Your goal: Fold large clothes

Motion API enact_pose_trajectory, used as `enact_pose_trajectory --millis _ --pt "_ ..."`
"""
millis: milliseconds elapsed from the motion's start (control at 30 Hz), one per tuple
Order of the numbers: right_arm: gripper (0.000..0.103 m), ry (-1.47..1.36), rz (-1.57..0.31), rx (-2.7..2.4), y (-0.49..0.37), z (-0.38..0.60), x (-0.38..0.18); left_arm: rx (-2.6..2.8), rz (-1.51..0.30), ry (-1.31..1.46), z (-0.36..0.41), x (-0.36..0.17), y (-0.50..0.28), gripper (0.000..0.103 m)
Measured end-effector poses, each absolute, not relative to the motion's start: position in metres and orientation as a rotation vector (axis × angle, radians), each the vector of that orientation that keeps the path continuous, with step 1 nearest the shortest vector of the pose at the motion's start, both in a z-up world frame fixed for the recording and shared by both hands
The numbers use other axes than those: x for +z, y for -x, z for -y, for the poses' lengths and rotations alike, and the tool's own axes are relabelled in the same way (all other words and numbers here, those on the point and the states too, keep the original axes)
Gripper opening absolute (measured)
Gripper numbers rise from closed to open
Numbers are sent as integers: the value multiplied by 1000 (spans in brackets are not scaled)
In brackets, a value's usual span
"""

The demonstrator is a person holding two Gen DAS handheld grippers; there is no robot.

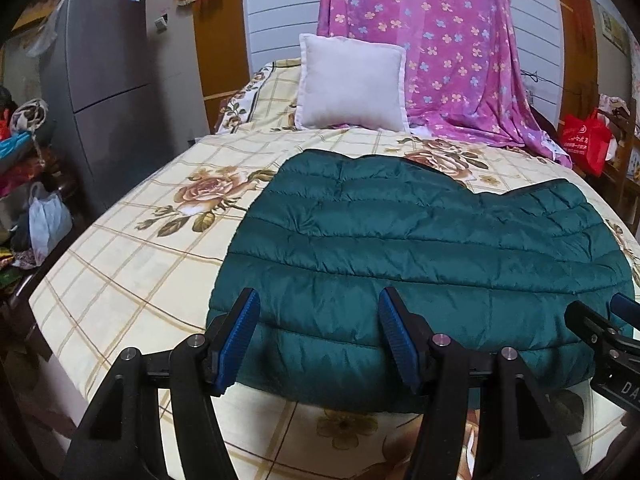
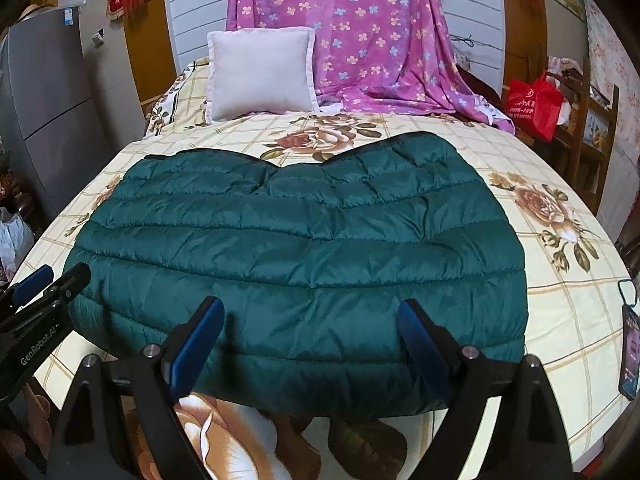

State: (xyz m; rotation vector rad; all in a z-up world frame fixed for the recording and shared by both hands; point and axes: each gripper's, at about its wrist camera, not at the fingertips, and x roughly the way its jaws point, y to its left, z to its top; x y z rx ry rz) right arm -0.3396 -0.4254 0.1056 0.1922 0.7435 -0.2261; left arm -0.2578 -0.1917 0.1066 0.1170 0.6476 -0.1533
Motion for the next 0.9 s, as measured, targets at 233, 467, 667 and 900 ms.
enact_pose_trajectory --millis 233,467,667,900 --pt "91 -191 -746 -221 338 424 103 -146 -613 -136 195 109 261 44" --pt "92 -198 -755 -214 336 425 99 -149 -621 -136 197 107 261 44" --pt "92 -198 -755 -215 335 426 98 -158 -627 -136 200 105 259 44" --pt "92 -199 -758 -215 334 427 98 -158 -628 -137 200 104 258 44"
